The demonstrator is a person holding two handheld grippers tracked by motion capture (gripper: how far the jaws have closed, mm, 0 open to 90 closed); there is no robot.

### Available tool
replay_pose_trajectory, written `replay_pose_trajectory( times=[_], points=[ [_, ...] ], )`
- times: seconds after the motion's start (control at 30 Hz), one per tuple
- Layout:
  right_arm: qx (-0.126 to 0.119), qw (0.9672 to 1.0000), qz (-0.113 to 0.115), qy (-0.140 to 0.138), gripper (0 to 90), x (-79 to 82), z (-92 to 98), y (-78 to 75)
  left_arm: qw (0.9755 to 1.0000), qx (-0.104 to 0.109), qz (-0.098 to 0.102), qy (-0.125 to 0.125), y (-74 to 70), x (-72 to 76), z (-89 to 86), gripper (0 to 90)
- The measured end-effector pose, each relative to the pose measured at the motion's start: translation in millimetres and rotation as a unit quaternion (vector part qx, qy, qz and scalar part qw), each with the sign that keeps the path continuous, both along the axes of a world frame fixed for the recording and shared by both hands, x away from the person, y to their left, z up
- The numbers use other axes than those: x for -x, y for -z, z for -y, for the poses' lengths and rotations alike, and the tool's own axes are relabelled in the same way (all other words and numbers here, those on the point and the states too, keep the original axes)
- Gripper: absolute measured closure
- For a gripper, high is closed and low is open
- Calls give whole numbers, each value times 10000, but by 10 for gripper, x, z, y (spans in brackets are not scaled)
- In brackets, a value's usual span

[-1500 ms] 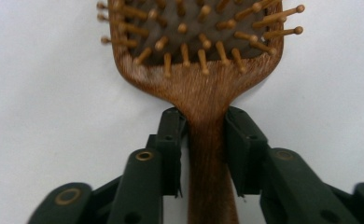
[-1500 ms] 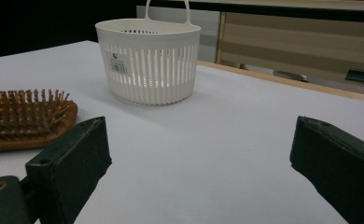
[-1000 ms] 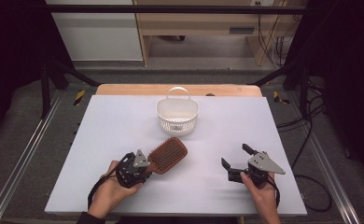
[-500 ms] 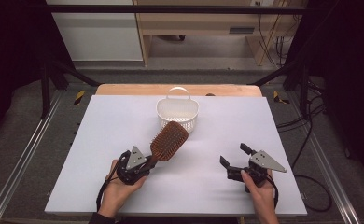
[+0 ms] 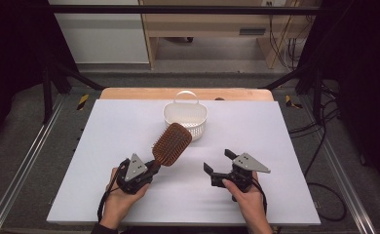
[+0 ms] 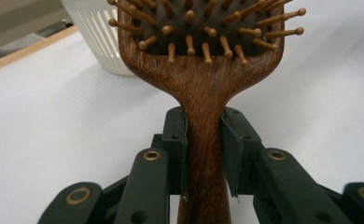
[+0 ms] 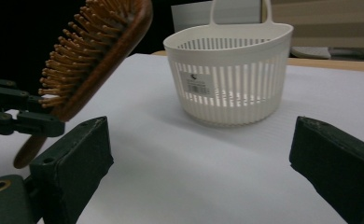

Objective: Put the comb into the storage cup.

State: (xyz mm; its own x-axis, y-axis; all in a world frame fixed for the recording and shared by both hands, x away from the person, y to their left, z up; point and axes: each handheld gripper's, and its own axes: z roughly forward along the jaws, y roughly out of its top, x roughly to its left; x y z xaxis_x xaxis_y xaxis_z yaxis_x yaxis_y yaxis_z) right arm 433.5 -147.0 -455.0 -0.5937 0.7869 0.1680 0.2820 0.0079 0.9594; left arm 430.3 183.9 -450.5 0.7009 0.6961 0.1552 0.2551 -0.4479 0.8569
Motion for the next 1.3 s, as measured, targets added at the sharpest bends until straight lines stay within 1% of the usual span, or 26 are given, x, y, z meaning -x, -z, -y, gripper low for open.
replay_pose_trajectory(
  times=[0.13,0.23,0.37,0.5,0.63,0.73,0.83,0.93,1.0,1.07,1.1,1.2,1.3],
  points=[
    [-237,9995,-117,-176,66,1,-112,-65,9999,103,89,-15,0,17,11,724],
    [-376,9988,-138,-292,64,-20,-153,-120,9998,137,135,5,0,31,22,724],
    [-419,9984,-118,-363,63,-34,-187,-209,9997,182,149,24,7,43,40,724],
    [-379,9984,-95,-407,63,-47,-209,-286,9997,171,168,37,15,47,52,724],
    [-406,9984,-84,-375,70,-41,-217,-325,9996,211,199,20,12,53,47,724],
    [-492,9977,-120,-441,70,-34,-245,-332,9995,242,219,10,9,63,42,724],
    [-470,9977,-64,-490,69,-37,-293,-365,9993,247,268,23,-2,67,39,724],
    [-539,9971,-63,-525,68,-48,-335,-417,9991,319,284,1,-13,68,32,724],
    [-573,9970,-71,-513,69,-56,-345,-420,9990,336,297,-35,-13,76,30,724],
    [-555,9971,-79,-513,69,-67,-361,-423,9989,361,299,-45,-8,83,31,724],
    [-592,9968,-97,-533,69,-69,-367,-421,9989,347,309,-48,-8,87,36,724],
    [-603,9963,-124,-593,67,-65,-405,-419,9988,315,370,-21,-11,103,50,724],
    [-720,9949,-222,-664,64,-68,-446,-412,9985,350,418,-38,-24,112,50,724]
  ],
)
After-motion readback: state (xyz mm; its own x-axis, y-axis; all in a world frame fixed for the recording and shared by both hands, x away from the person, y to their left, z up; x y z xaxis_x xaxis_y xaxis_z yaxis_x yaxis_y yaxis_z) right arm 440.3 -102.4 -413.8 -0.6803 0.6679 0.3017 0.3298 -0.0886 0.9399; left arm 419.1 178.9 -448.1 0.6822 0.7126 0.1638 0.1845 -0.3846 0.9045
